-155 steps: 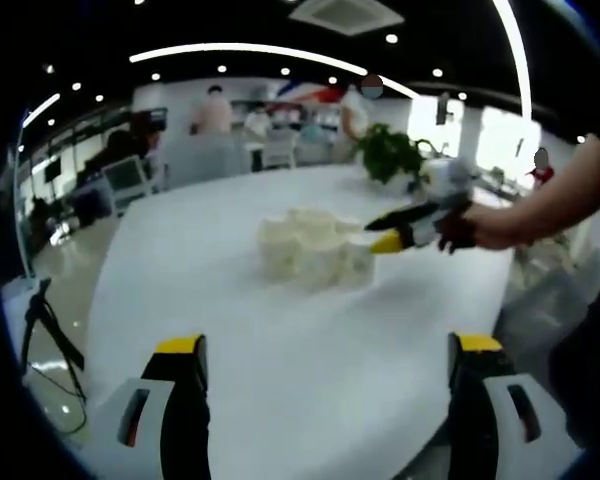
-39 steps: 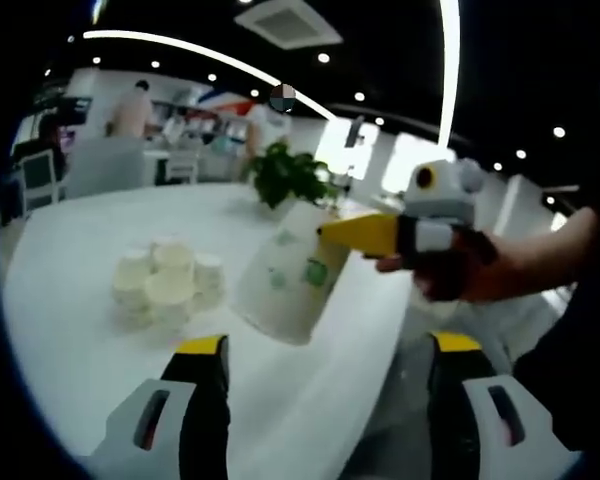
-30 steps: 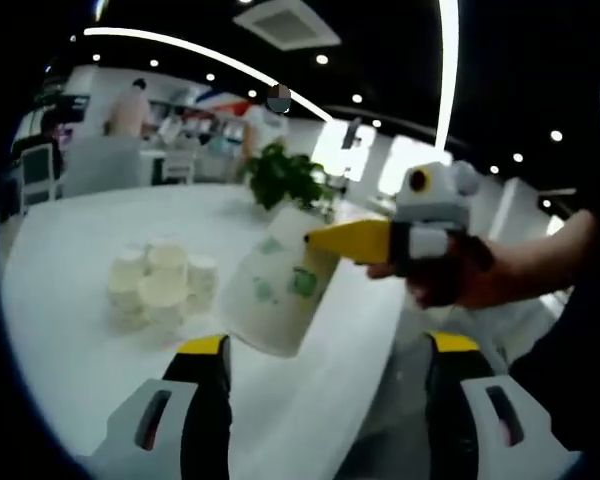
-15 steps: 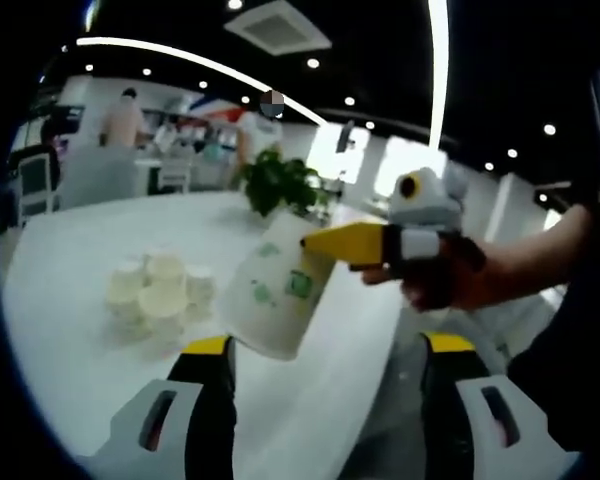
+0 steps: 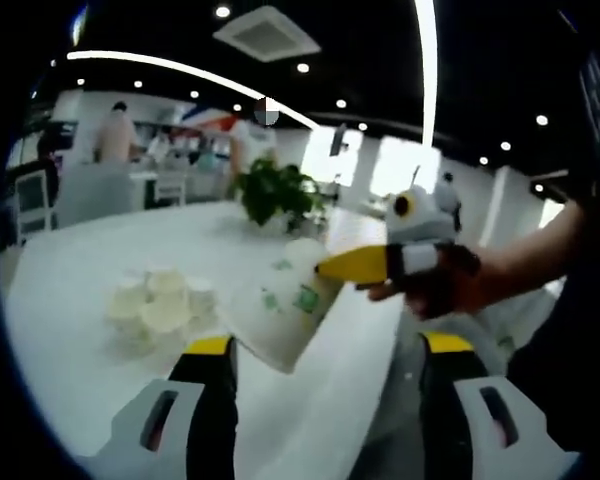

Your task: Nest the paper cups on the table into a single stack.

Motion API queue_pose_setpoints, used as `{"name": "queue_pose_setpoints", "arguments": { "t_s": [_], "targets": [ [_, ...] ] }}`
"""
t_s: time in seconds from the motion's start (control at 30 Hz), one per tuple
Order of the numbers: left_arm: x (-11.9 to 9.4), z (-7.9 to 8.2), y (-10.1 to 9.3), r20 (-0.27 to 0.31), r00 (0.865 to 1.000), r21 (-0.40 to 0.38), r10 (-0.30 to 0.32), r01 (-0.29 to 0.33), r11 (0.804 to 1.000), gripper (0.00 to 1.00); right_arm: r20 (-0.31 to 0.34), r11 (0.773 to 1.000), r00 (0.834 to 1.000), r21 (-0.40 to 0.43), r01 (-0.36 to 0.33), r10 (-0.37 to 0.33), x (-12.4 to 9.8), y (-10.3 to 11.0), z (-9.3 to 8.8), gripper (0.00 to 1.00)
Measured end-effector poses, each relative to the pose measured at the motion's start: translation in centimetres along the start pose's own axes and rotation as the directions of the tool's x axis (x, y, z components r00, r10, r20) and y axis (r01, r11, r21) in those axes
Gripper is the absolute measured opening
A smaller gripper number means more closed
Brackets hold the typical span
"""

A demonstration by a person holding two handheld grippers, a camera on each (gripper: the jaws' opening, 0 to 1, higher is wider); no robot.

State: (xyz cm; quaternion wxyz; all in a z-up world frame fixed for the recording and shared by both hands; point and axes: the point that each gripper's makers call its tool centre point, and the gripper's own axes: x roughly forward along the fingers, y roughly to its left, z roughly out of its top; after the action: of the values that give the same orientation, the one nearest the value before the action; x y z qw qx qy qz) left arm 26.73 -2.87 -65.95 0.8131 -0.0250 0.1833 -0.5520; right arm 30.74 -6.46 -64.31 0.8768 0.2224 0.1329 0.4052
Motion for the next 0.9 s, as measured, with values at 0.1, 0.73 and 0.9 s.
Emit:
{"name": "queue_pose_setpoints", "arguments": {
  "t_s": [0.1,0.73,0.9],
  "targets": [
    [-0.1,-0.1,-0.2,0.005,1.000,-0.012,-0.011,0.012,1.000,0.71,-0.008,1.000,1.000,0.000,-0.012,0.012,-0.2,0.2,-0.3,0.33],
    [-0.9,1.9,-1.1,0.079,0.994,-0.020,-0.069,0.071,0.997,0.65,0.014,0.990,0.997,0.118,-0.078,0.077,-1.5,0.6,-0.7,0.33],
    [-1.1,2.1,-1.0,0.082,0.994,-0.030,-0.075,0.077,0.997,0.60,0.022,0.984,0.996,0.154,-0.086,0.083,-1.5,0.8,-0.9,0.33]
  ]
}}
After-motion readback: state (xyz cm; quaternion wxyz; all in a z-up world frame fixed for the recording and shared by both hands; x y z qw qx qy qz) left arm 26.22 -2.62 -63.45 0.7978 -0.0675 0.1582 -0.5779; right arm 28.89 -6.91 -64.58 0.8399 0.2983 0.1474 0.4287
